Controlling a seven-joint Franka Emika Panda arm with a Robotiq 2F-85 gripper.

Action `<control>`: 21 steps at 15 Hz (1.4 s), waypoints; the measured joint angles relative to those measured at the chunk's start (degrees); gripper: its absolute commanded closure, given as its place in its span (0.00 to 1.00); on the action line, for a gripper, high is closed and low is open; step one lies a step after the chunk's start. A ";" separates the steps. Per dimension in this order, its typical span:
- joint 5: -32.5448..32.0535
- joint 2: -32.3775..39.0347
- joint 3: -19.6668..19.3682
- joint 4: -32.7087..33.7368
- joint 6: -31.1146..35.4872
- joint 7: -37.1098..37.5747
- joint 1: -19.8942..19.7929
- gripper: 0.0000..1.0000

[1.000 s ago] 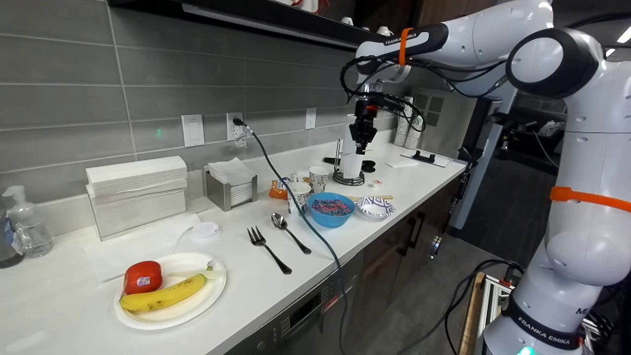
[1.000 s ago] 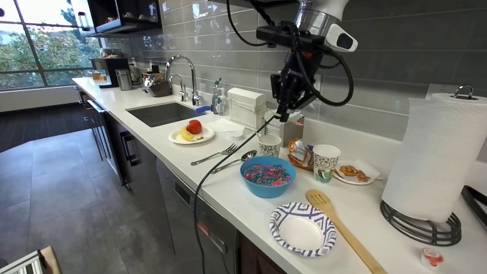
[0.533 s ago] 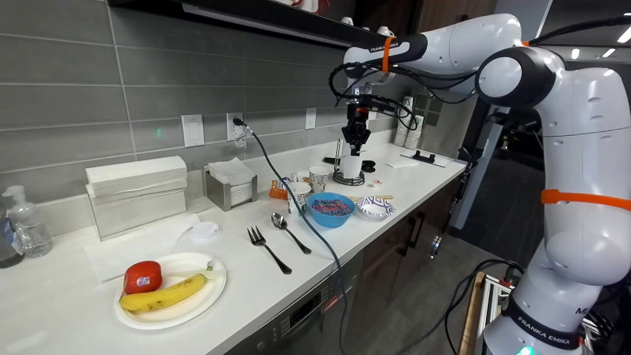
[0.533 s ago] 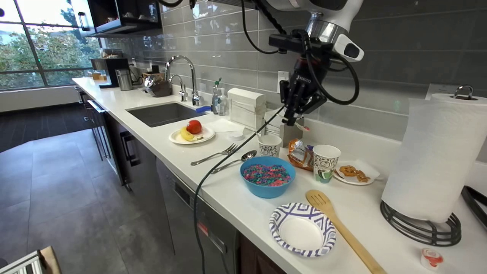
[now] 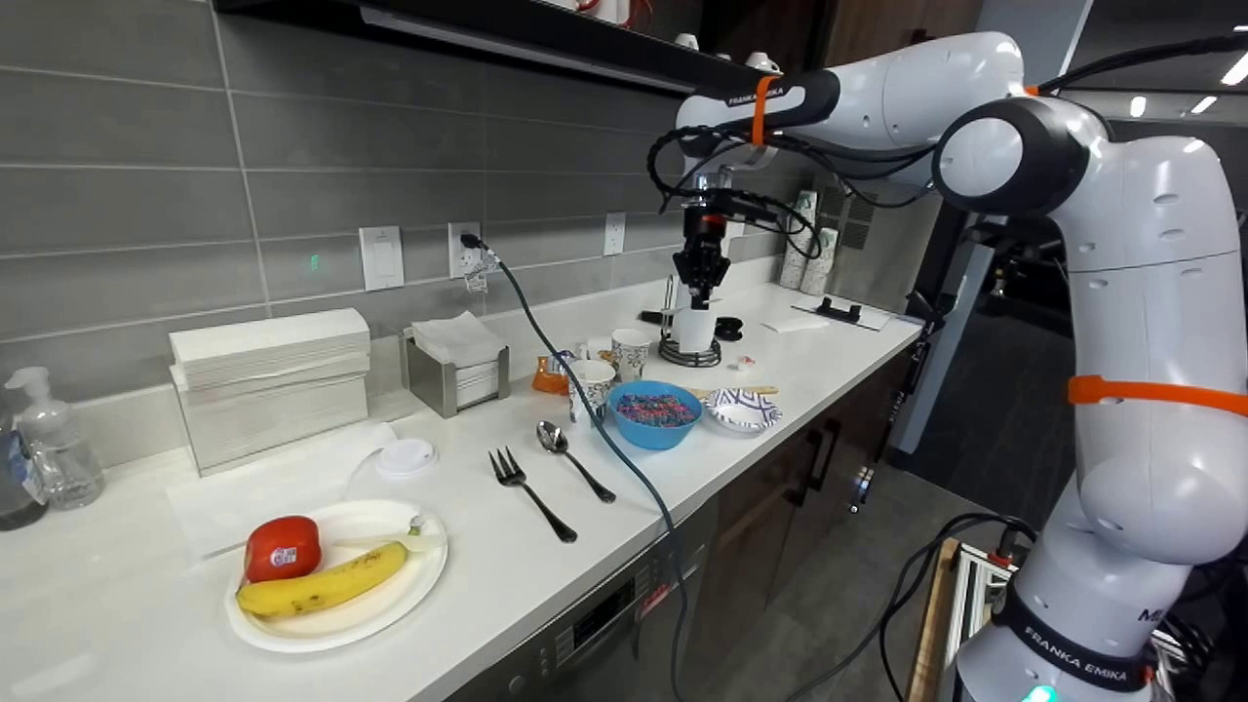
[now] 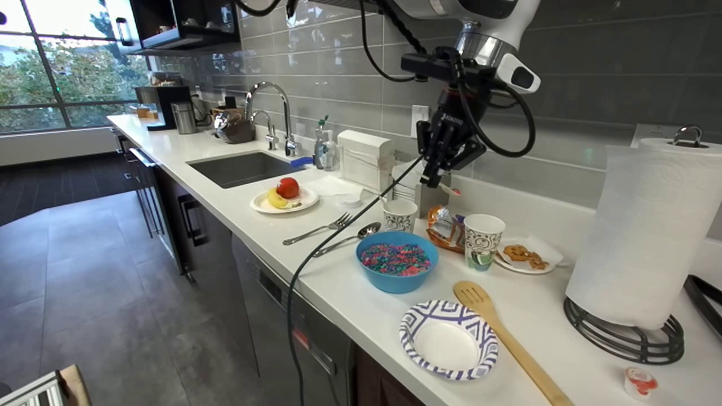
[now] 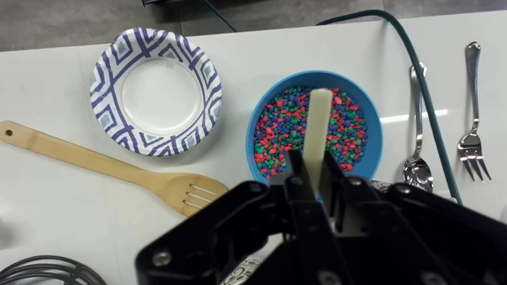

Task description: Scoop up the cereal and put it into the coffee cup then move the cup closer to the edge of the table

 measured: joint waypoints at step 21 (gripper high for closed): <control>-5.92 25.38 2.85 31.32 -11.29 -0.50 -1.52 0.97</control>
